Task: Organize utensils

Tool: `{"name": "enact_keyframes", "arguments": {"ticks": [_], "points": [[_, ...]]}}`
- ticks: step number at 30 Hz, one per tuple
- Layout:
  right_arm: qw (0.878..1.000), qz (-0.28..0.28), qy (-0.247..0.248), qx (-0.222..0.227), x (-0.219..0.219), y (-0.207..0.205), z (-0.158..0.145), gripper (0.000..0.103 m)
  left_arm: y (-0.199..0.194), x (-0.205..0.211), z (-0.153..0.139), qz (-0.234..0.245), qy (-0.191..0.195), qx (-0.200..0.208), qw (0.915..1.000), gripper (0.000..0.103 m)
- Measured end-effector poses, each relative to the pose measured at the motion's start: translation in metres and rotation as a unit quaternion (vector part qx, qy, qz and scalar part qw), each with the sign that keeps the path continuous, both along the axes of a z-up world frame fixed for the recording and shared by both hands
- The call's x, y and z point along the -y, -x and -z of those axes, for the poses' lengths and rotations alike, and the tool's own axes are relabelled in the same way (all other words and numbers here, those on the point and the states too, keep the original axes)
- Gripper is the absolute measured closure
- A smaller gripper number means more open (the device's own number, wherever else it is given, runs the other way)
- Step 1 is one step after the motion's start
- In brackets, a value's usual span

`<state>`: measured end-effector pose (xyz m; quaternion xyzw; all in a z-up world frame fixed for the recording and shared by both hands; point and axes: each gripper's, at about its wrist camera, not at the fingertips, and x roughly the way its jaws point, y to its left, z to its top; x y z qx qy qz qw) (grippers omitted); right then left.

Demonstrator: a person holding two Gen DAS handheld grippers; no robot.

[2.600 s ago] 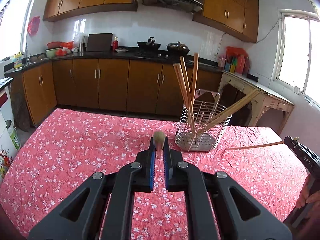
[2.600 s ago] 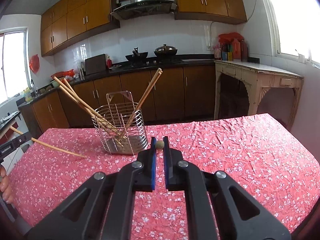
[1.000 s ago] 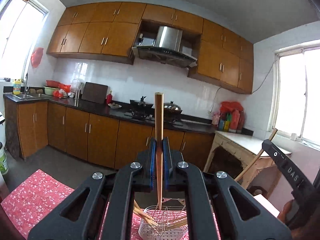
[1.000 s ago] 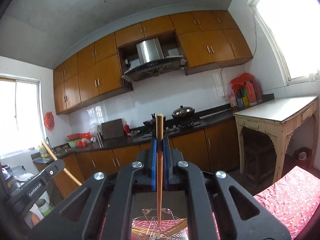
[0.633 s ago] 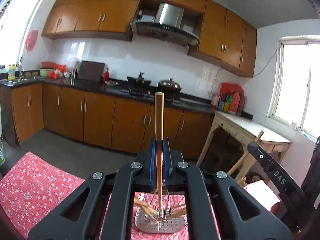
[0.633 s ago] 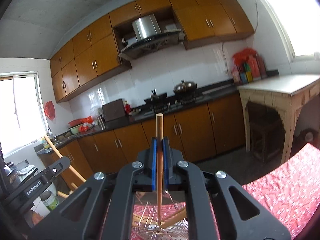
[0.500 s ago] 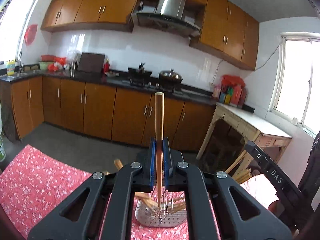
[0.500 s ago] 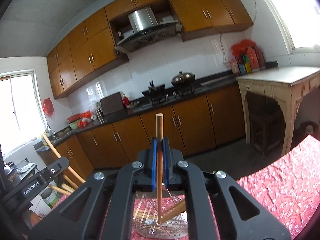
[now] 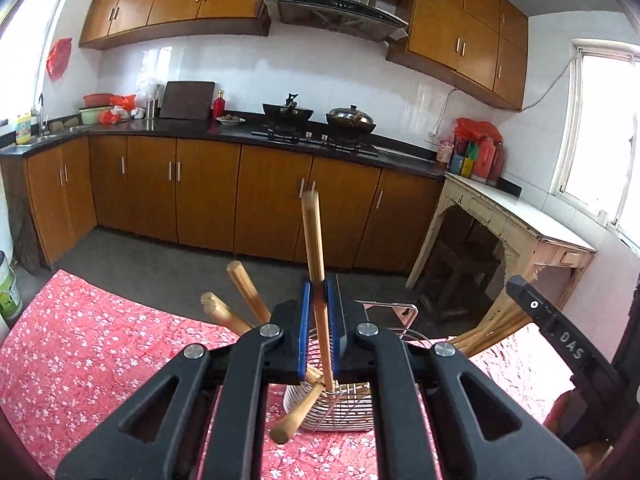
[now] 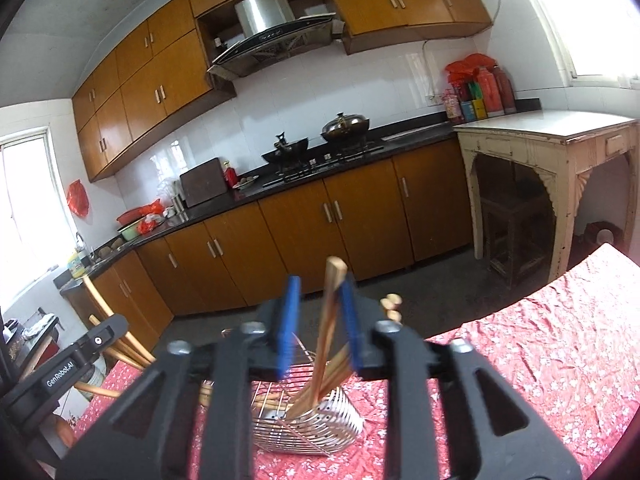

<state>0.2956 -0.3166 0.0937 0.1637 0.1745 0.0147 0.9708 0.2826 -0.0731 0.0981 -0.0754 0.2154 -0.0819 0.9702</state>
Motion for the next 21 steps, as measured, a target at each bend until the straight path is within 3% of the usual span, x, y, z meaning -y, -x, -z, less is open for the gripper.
{"name": "enact_keyframes", "arguments": {"ticks": [2, 4, 5, 15, 21], "points": [[1.000, 0.005, 0.000, 0.006, 0.003, 0.006, -0.003, 0.068, 0.003, -0.002, -0.003, -0.003, 0.000, 0.003, 1.0000, 0.091], [1.000, 0.010, 0.000, 0.012, 0.007, 0.014, -0.008, 0.067, 0.008, -0.006, -0.006, -0.009, 0.002, 0.009, 0.9999, 0.072], [1.000, 0.013, -0.001, 0.015, 0.009, 0.018, -0.009, 0.066, 0.010, -0.008, -0.007, -0.012, 0.003, 0.012, 0.9998, 0.068], [0.998, 0.025, 0.018, 0.049, 0.011, 0.073, -0.029, 0.058, 0.041, -0.027, -0.027, -0.027, 0.010, 0.040, 0.9988, 0.066], [0.999, 0.009, 0.020, 0.042, 0.004, 0.103, -0.030, 0.053, 0.065, -0.044, -0.029, -0.035, 0.004, 0.040, 0.9986, 0.064]]}}
